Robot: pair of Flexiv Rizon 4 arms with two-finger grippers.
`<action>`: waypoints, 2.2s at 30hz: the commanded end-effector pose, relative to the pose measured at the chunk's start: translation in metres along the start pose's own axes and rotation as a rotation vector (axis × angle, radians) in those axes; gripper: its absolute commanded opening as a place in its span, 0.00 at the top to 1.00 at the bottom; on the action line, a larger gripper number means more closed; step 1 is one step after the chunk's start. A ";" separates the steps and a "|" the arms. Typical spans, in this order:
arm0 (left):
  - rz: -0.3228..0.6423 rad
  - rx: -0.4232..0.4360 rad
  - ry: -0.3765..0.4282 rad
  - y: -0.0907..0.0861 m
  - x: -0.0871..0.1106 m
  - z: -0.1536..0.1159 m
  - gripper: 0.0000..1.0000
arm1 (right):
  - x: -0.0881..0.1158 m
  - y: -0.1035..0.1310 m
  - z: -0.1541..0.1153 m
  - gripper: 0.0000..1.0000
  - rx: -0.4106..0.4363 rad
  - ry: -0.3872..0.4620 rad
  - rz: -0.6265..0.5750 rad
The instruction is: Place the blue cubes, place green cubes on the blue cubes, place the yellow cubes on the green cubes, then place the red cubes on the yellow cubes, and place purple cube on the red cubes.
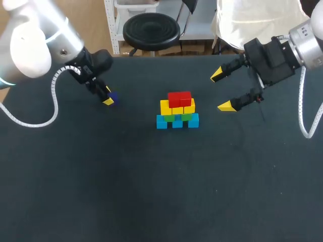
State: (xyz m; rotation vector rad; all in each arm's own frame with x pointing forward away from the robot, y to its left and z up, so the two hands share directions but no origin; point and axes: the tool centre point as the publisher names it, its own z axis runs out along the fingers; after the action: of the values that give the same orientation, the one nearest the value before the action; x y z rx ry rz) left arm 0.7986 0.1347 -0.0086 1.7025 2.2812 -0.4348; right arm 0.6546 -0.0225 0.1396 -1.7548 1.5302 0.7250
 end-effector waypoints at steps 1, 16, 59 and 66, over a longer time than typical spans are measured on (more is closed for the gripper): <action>0.002 -0.009 -0.001 -0.002 0.000 -0.004 0.00 | 0.000 0.000 0.000 0.00 0.000 -0.002 -0.001; 0.009 -0.014 -0.012 -0.005 -0.001 -0.006 0.63 | 0.000 0.000 0.000 0.00 0.000 -0.002 -0.001; 0.163 -0.039 -0.092 -0.119 -0.093 -0.116 1.00 | 0.000 0.000 0.000 0.00 0.000 -0.002 -0.001; 0.157 -0.046 -0.086 -0.123 -0.094 -0.115 1.00 | 0.000 0.000 0.000 0.00 0.000 -0.002 -0.001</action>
State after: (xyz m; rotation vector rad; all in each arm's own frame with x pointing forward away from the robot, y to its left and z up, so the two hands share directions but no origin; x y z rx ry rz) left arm 0.7065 0.0630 0.1438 1.7933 2.0663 -0.4175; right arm 0.6546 -0.0225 0.1396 -1.7548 1.5302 0.7250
